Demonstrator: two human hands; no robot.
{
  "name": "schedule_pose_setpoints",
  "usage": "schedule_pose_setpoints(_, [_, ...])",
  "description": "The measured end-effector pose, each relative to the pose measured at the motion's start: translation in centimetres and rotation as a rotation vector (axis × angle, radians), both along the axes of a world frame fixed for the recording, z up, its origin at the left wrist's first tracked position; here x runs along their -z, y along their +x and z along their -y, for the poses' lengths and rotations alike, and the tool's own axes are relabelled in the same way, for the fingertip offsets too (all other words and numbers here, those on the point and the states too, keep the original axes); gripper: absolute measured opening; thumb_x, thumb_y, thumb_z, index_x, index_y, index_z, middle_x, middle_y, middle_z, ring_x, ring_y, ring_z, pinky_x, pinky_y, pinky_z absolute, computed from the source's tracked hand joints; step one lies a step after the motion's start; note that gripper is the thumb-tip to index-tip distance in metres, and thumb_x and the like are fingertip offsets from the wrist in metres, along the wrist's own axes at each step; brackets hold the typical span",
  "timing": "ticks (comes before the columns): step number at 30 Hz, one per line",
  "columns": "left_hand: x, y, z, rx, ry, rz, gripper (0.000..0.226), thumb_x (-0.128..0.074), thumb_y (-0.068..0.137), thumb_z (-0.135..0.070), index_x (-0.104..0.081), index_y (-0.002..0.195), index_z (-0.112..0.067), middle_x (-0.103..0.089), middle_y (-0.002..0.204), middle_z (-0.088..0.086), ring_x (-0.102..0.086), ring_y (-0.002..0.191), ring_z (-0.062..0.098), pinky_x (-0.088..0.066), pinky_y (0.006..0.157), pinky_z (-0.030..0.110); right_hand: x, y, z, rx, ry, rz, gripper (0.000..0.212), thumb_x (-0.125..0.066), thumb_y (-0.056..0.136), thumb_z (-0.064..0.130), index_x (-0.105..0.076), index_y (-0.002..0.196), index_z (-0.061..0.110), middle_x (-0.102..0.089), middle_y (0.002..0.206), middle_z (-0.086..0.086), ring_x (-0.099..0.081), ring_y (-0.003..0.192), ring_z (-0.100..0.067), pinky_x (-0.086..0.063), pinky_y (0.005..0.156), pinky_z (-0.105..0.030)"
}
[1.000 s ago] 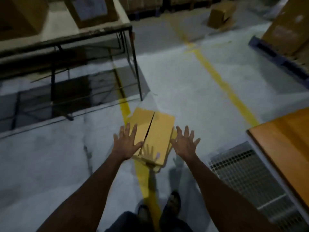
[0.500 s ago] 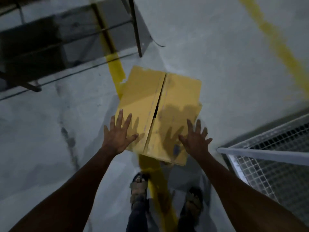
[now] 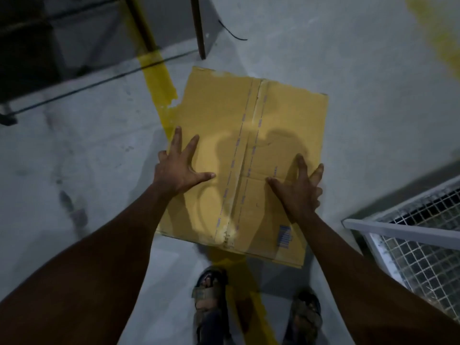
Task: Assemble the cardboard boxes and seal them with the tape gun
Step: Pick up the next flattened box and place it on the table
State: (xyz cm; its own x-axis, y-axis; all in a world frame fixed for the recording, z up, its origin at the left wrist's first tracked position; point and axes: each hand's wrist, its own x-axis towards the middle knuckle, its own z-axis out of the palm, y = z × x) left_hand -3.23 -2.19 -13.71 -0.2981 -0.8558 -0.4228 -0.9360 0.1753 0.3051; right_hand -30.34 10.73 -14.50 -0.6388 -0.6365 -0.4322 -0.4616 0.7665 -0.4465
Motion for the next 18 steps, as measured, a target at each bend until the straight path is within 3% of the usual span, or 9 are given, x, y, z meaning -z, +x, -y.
schedule_pose_setpoints(4, [-4.1, -0.7, -0.1, 0.001, -0.114, 0.083, 0.104, -0.053, 0.066, -0.088, -0.015, 0.153, -0.047, 0.011, 0.164, -0.014, -0.029, 0.133, 0.047, -0.036, 0.102, 0.055, -3.4, 0.5, 0.3, -0.006, -0.058, -0.114, 0.085, -0.072, 0.069, 0.070, -0.038, 0.144, 0.048, 0.003, 0.164, 0.005, -0.033, 0.130, -0.047, -0.032, 0.102, -0.057])
schedule_pose_setpoints(7, [-9.5, -1.1, 0.3, -0.014, -0.159, 0.055, 0.104, -0.055, 0.065, -0.088, -0.017, 0.153, -0.047, 0.010, 0.164, -0.015, -0.029, 0.133, 0.046, -0.036, 0.101, 0.055, -8.8, 0.4, 0.8, -0.003, -0.099, -0.170, 0.080, -0.071, 0.072, 0.067, -0.041, 0.143, 0.047, 0.002, 0.165, 0.007, -0.031, 0.132, -0.045, -0.031, 0.102, -0.056])
schedule_pose_setpoints(14, [-28.8, -2.3, 1.6, -0.028, -0.254, -0.047, 0.102, -0.051, 0.066, -0.090, -0.020, 0.153, -0.046, 0.008, 0.165, -0.014, -0.034, 0.129, 0.045, -0.039, 0.100, 0.054, -29.3, -0.3, 3.2, 0.047, -0.208, -0.289, 0.069, -0.072, 0.074, 0.063, -0.049, 0.137, 0.050, -0.010, 0.164, 0.014, -0.027, 0.134, -0.044, -0.029, 0.102, -0.055])
schedule_pose_setpoints(18, [-41.6, -3.7, 1.1, -0.023, -0.309, -0.100, 0.102, -0.051, 0.065, -0.091, -0.022, 0.153, -0.046, 0.007, 0.165, -0.015, -0.033, 0.132, 0.046, -0.038, 0.100, 0.055, -42.2, -1.7, 2.4, 0.090, -0.303, -0.260, 0.059, -0.072, 0.076, 0.059, -0.056, 0.132, 0.047, -0.016, 0.162, 0.018, -0.024, 0.137, -0.040, -0.025, 0.106, -0.055])
